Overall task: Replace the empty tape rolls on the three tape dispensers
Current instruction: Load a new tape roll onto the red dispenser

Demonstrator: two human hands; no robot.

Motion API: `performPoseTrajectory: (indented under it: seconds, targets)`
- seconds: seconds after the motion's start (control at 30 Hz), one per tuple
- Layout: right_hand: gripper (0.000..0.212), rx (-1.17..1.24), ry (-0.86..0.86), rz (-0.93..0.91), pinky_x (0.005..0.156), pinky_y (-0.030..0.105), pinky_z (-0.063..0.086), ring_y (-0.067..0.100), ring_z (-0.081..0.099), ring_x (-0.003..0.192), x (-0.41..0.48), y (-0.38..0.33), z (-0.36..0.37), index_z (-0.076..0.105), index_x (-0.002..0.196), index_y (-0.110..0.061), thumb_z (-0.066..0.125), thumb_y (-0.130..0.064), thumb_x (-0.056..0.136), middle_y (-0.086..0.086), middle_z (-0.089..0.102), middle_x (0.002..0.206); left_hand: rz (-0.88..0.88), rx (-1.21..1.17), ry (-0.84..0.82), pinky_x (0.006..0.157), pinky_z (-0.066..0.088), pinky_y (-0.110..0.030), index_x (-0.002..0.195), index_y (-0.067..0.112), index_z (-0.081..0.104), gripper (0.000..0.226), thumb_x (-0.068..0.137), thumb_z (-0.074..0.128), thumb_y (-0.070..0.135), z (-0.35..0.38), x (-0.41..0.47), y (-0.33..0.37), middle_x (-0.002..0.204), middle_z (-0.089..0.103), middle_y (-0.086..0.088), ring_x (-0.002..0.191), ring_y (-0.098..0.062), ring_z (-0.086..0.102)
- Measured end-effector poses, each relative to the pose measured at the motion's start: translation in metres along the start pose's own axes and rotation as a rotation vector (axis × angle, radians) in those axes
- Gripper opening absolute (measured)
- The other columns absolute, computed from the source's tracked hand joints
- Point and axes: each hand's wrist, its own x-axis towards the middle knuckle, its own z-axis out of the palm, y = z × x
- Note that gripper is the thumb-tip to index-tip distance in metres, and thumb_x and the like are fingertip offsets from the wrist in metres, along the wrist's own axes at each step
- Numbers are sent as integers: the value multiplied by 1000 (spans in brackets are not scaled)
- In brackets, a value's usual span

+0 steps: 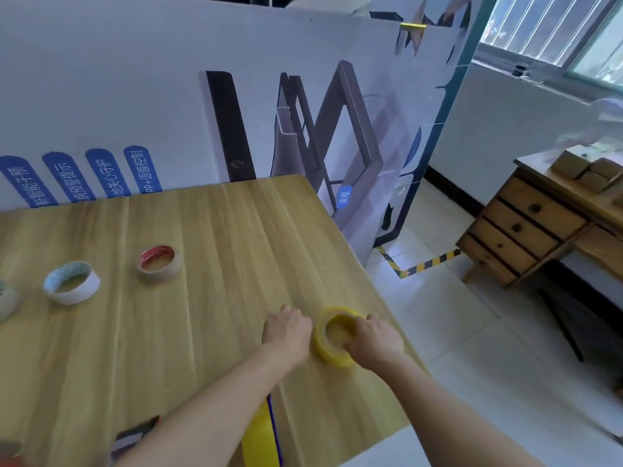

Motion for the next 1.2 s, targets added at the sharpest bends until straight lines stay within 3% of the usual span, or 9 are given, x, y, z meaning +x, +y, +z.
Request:
performPoseTrajectory:
  seconds: [0.2,0.3,0.47,0.63,0.83,0.9,1.0,1.1,1.2]
  targets:
    - [27,110,-54,32,63,31,40,23,57,100,39,28,23,47,109,-19,55,-35,90,3,56,110,-104,-148,-81,91,41,-40,123,14,50,37,96,45,38,17,39,32,124,57,-8,120,-27,47]
    - [21,215,-112,78,50,28,35,23,55,78,51,31,33,39,94,-20,56,-31,88,-2,53,84,-180,-255,-141,89,44,-40,126,13,44,43,94,48,41,27,51,39,124,58,-9,119,-29,50]
    - [14,382,-79,102,59,33,42,26,57,78,60,28,37,43,93,-15,46,-6,83,6,58,87,-346,-535,-185,87,46,-38,133,13,38,48,93,53,35,41,60,45,126,56,-10,115,-30,55]
    - [29,547,189,-18,53,31,36,22,50,66,50,1,25,46,112,-21,51,-12,85,-1,48,98,-497,-794,226,72,43,-29,127,21,45,36,92,52,16,36,53,27,121,60,-1,98,-23,60]
    - [47,762,361,-212,72,36,51,16,58,90,33,-48,-13,50,117,-18,68,-36,77,-4,50,111,-473,-1029,714,94,46,-31,129,24,52,45,90,52,3,1,18,-25,127,61,4,114,-18,57]
    - [52,838,346,-312,79,27,46,11,53,97,22,-68,-27,52,118,-19,67,-43,75,-7,52,107,-430,-1065,799,93,49,-38,124,24,55,44,88,53,-1,-12,2,-45,121,63,2,110,-19,59]
    - [45,974,237,-442,72,25,45,4,57,86,-3,-102,-48,52,107,-31,62,-57,71,-12,59,92,-365,-1122,877,92,50,-40,120,22,59,47,85,51,-7,-27,-27,-72,116,65,4,107,-18,61]
    - [44,1046,174,-538,68,35,52,9,61,80,-31,-140,-64,55,98,-27,69,-57,69,-6,62,88,-317,-1151,960,89,52,-38,117,25,60,49,83,49,-9,-36,-63,-100,111,64,12,103,-10,61]
    - [40,1119,184,-633,64,27,50,8,60,75,-65,-181,-76,57,96,-26,72,-52,69,-4,62,85,-257,-1149,986,82,54,-35,119,35,56,46,83,51,5,-47,-105,-137,114,64,15,100,-5,61]
